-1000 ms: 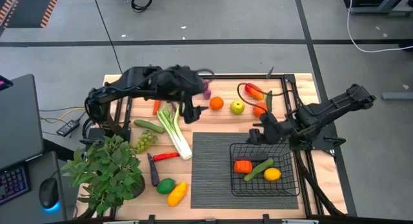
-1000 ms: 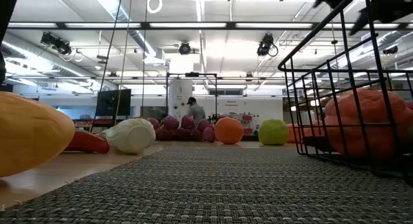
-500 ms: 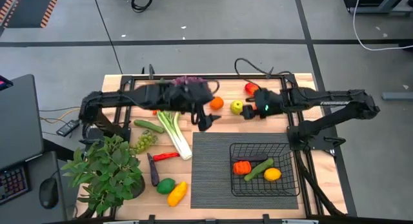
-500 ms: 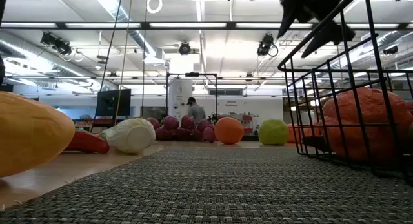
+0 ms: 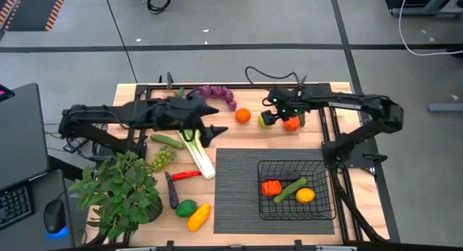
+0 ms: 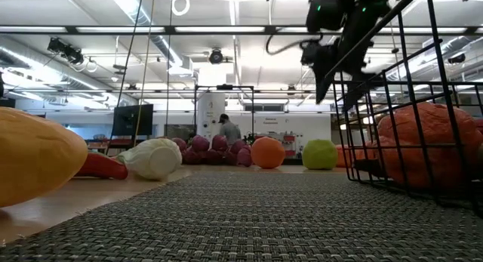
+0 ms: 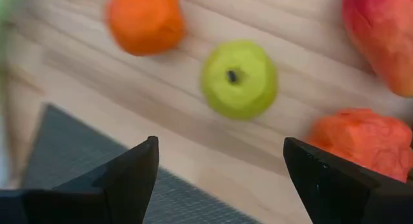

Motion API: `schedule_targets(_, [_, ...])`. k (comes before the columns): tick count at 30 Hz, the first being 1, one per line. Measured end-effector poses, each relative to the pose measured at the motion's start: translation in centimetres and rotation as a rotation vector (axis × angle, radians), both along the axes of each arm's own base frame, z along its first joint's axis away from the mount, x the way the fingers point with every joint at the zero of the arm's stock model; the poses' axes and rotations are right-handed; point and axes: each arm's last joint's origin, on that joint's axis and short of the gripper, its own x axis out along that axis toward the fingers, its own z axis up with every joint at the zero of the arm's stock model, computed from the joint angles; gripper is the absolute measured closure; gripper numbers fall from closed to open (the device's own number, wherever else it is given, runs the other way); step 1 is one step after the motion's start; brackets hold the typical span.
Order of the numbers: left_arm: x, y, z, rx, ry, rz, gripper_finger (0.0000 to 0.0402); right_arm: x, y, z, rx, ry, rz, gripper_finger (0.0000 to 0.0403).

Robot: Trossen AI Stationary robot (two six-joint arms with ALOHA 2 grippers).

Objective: Build produce basket
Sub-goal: Put the green apple into the wire basket

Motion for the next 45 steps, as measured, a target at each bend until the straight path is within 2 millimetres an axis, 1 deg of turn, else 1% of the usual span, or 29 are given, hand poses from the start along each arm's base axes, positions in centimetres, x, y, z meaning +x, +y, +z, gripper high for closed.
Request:
schedule_targets(3, [-1.2,0.0,0.2,-0.050,-0.005,0.024,0.0006,0.4,-1.2,-1.4,0.025,0.050,-0.025,0.0069])
schedule_targets(9, [-2.1,-1.0,0.1,-0.127,0.021,0.023,0.0006,1.6,-3.0,-3.6,0.031,0.074,-0.037,0.0069])
schedule_targets(15, [-2.6,-2.3,-0.6,-0.136,0.109,-0.011,0.0006,2.8,-3.6,-5.5,0.033,0.092,0.044,0.0069])
schedule_targets(22, [-3.0,-2.7,-1.2,-0.143,0.172,-0.009,0.0006,3.3,-3.9,-7.2,0.050,0.142,0.055,0.0069])
schedule_targets(26, [-3.1,-2.6,-1.4,-0.161,0.189,0.004,0.0006,3.6,-4.2,-7.7,0.045,0.142,0.054,0.0068])
schedule_targets(33, [-3.2,-3.3,-1.4,-0.183,0.187,-0.009,0.0006,3.7,-5.0,-7.6,-0.038,0.130,0.008,0.0068])
schedule_targets(41, [-3.4,-3.9,-1.4,-0.217,0.188,-0.007,0.0006,3.8,-5.6,-7.6,-0.059,0.098,-0.017,0.0069])
schedule_targets(45, [-3.4,-3.9,-1.4,-0.217,0.187,-0.006,0.0006,3.9,-5.5,-7.6,-0.031,0.082,-0.007,0.0082])
